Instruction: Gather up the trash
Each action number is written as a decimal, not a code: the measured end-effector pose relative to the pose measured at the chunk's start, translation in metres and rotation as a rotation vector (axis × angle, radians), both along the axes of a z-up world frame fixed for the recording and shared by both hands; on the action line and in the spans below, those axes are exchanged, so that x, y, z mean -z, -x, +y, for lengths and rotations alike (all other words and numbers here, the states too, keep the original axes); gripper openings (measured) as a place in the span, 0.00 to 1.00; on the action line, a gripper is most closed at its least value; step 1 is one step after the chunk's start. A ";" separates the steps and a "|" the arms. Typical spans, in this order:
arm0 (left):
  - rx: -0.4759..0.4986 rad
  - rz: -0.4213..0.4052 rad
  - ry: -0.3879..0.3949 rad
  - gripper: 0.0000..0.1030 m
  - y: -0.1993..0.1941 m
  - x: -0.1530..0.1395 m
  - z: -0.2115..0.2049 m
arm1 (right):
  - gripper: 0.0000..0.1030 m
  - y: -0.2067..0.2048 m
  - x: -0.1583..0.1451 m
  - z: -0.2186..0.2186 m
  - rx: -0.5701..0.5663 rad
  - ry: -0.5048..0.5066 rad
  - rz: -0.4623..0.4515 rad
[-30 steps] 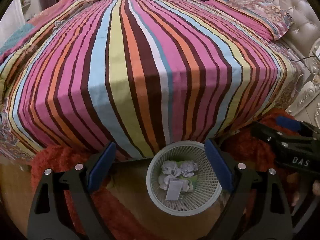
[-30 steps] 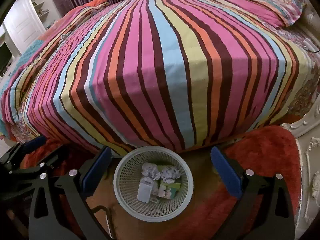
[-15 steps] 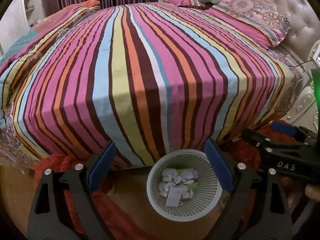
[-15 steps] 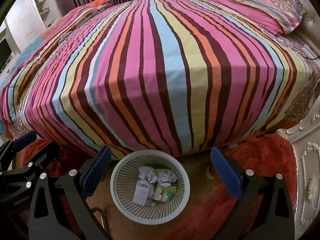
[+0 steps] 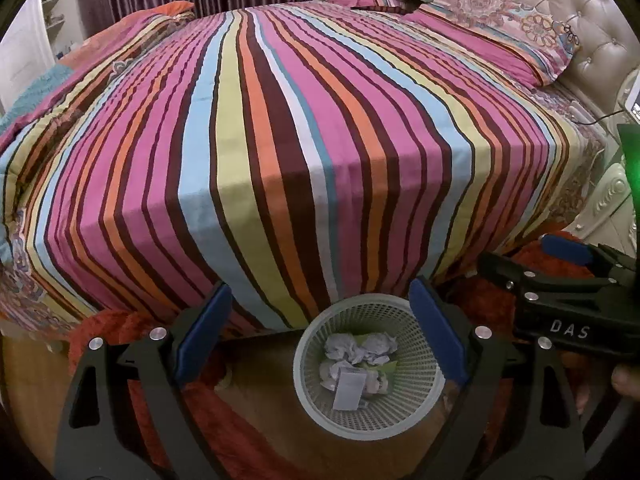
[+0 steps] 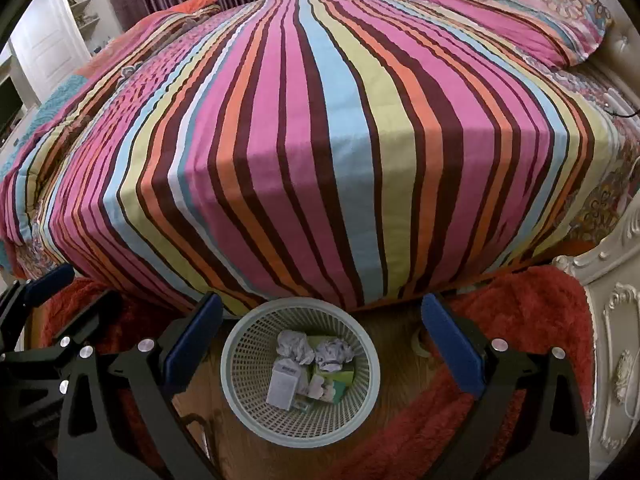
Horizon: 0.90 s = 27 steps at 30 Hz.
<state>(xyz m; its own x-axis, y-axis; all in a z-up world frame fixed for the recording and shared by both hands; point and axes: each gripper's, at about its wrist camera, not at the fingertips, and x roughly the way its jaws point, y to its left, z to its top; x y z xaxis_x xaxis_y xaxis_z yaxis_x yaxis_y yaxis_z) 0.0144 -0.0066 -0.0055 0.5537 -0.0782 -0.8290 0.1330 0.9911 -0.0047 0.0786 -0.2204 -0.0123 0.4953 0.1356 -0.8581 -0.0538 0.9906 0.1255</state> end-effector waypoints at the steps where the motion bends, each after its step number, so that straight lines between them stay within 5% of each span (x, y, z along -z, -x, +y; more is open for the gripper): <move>1: 0.001 0.007 0.011 0.85 0.000 0.001 0.001 | 0.93 0.000 0.000 0.000 -0.001 0.000 0.002; 12: 0.001 0.057 0.082 0.85 -0.005 0.009 0.005 | 0.93 -0.001 0.003 0.000 -0.009 0.001 0.013; 27: -0.035 0.026 -0.039 0.85 -0.002 0.012 -0.001 | 0.93 -0.002 0.007 0.002 -0.011 -0.003 0.033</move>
